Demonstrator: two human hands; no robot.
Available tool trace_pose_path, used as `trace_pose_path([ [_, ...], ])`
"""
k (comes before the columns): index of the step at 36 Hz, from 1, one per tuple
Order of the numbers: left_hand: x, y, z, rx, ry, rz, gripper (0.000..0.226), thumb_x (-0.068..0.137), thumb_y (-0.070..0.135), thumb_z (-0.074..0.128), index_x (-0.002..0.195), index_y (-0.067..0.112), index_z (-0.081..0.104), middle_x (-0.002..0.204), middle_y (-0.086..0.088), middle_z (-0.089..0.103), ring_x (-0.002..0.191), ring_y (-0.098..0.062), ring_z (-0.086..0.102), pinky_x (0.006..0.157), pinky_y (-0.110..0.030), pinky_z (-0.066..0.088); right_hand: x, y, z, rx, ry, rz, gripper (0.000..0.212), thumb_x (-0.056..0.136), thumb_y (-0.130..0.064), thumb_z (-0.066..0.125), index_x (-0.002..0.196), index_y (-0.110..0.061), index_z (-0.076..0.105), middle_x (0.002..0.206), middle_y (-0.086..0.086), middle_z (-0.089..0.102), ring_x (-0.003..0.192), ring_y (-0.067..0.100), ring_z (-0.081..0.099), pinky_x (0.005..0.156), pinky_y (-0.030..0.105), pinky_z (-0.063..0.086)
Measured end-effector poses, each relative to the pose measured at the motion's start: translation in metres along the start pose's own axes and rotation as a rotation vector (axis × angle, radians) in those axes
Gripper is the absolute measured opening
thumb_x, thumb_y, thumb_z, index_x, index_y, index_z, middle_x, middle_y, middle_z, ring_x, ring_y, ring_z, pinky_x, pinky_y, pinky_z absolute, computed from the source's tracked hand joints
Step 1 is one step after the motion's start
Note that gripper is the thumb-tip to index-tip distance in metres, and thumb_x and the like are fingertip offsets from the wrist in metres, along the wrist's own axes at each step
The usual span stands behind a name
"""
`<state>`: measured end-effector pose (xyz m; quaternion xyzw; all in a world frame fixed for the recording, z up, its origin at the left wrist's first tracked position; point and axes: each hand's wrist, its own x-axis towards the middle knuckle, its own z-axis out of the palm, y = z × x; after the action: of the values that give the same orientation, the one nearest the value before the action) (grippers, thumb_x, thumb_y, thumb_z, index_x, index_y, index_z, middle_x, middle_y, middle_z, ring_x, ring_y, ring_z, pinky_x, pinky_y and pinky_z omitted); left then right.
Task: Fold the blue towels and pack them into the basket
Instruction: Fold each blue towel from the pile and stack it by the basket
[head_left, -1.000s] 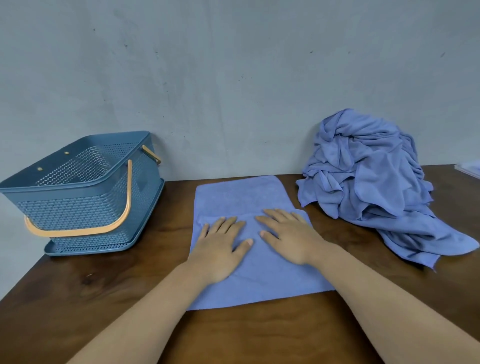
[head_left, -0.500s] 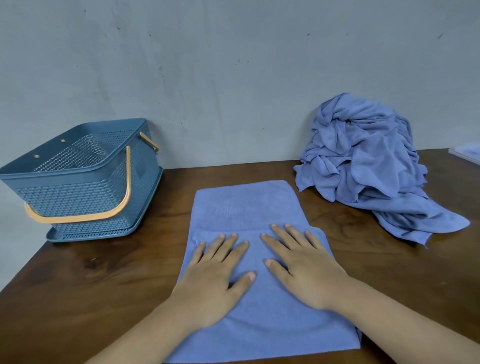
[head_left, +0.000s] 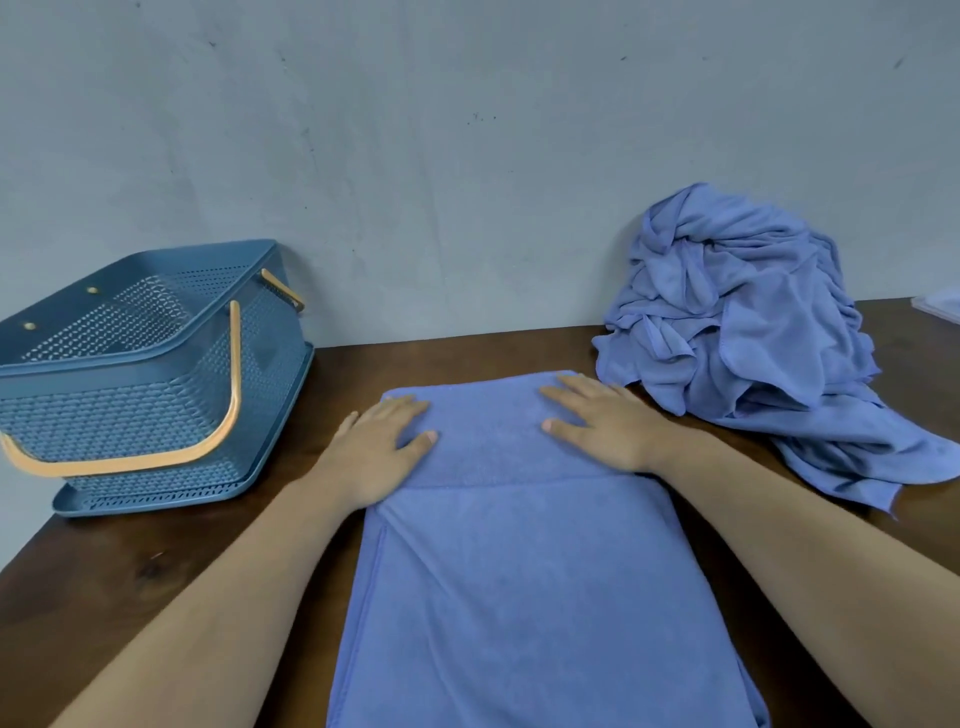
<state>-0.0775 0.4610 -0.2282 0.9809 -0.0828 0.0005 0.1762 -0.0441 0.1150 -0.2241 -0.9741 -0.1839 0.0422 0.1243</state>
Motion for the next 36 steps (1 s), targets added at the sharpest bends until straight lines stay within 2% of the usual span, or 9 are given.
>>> trace_pose_path([
  [6, 0.005, 0.002, 0.002, 0.057, -0.029, -0.082, 0.074, 0.101, 0.077, 0.031, 0.166, 0.043, 0.019, 0.177, 0.010, 0.004, 0.163, -0.011, 0.000, 0.131, -0.050, 0.000, 0.011, 0.019, 0.004, -0.039, 0.023, 0.100, 0.076, 0.097, -0.081, 0.028, 0.165, -0.049, 0.014, 0.175, -0.020, 0.001, 0.162, 0.007, 0.000, 0.131, 0.046, 0.004],
  [9, 0.005, 0.002, 0.003, 0.032, -0.020, -0.105, 0.076, 0.100, 0.076, 0.035, 0.166, 0.043, 0.021, 0.178, 0.008, 0.004, 0.163, -0.013, 0.000, 0.131, -0.049, 0.000, 0.011, 0.016, 0.008, -0.027, 0.069, 0.089, 0.078, 0.094, -0.084, 0.022, 0.164, -0.050, 0.019, 0.174, -0.022, 0.007, 0.162, 0.009, 0.005, 0.130, 0.048, 0.010],
  [13, 0.004, -0.004, 0.002, -0.191, 0.143, -0.093, 0.055, 0.103, 0.059, 0.050, 0.154, 0.038, 0.046, 0.170, 0.006, 0.032, 0.161, -0.016, 0.018, 0.130, -0.046, 0.015, -0.001, 0.021, 0.005, 0.238, 0.305, 0.024, 0.045, 0.107, -0.055, 0.044, 0.148, -0.041, 0.056, 0.160, -0.017, 0.046, 0.150, 0.014, 0.037, 0.122, 0.038, 0.030],
  [16, -0.017, -0.006, -0.004, -0.373, 0.310, -0.004, 0.017, 0.107, 0.033, 0.056, 0.119, 0.039, 0.067, 0.134, 0.016, 0.063, 0.131, -0.013, 0.050, 0.112, -0.028, 0.038, -0.024, 0.018, -0.003, 0.436, 0.399, -0.019, 0.014, 0.105, -0.036, 0.061, 0.109, -0.037, 0.074, 0.110, -0.015, 0.069, 0.109, 0.009, 0.056, 0.099, 0.030, 0.045],
  [18, -0.036, -0.004, -0.007, -0.393, 0.296, 0.049, 0.018, 0.107, 0.027, 0.057, 0.104, 0.036, 0.073, 0.112, 0.016, 0.068, 0.113, -0.010, 0.054, 0.098, -0.017, 0.039, -0.042, 0.017, -0.007, 0.462, 0.354, -0.033, 0.013, 0.101, -0.031, 0.067, 0.091, -0.034, 0.075, 0.088, -0.011, 0.064, 0.089, 0.010, 0.057, 0.085, 0.033, 0.049],
  [21, -0.057, -0.008, -0.005, -0.326, 0.195, 0.140, 0.019, 0.104, 0.024, 0.064, 0.098, 0.038, 0.075, 0.101, 0.011, 0.066, 0.108, -0.014, 0.055, 0.094, -0.026, 0.043, -0.065, 0.021, -0.012, 0.383, 0.242, -0.091, 0.015, 0.096, -0.027, 0.072, 0.082, -0.032, 0.074, 0.083, -0.007, 0.063, 0.083, 0.015, 0.058, 0.079, 0.041, 0.052],
  [26, -0.074, -0.009, -0.017, -0.362, 0.038, 0.175, 0.020, 0.101, 0.017, 0.069, 0.103, 0.036, 0.076, 0.109, 0.011, 0.066, 0.109, -0.012, 0.051, 0.097, -0.025, 0.039, -0.082, 0.021, -0.036, 0.390, 0.026, -0.131, 0.006, 0.092, -0.028, 0.079, 0.091, -0.034, 0.076, 0.090, -0.008, 0.065, 0.084, 0.016, 0.058, 0.082, 0.035, 0.053],
  [31, -0.077, -0.009, -0.034, -0.308, -0.113, 0.170, 0.021, 0.090, 0.037, 0.066, 0.110, 0.034, 0.071, 0.120, 0.014, 0.061, 0.121, -0.014, 0.049, 0.102, -0.028, 0.038, -0.083, 0.018, -0.036, 0.243, -0.085, -0.096, 0.015, 0.085, -0.040, 0.082, 0.093, -0.038, 0.069, 0.092, -0.013, 0.062, 0.092, 0.009, 0.057, 0.083, 0.028, 0.051],
  [36, -0.073, -0.006, -0.027, -0.244, -0.057, 0.135, 0.013, 0.093, 0.018, 0.076, 0.099, 0.028, 0.069, 0.115, 0.015, 0.059, 0.117, -0.008, 0.048, 0.102, -0.022, 0.037, -0.080, 0.016, -0.033, 0.198, -0.090, -0.137, 0.011, 0.085, -0.024, 0.076, 0.085, -0.026, 0.066, 0.091, -0.011, 0.061, 0.093, 0.012, 0.054, 0.084, 0.033, 0.050],
])
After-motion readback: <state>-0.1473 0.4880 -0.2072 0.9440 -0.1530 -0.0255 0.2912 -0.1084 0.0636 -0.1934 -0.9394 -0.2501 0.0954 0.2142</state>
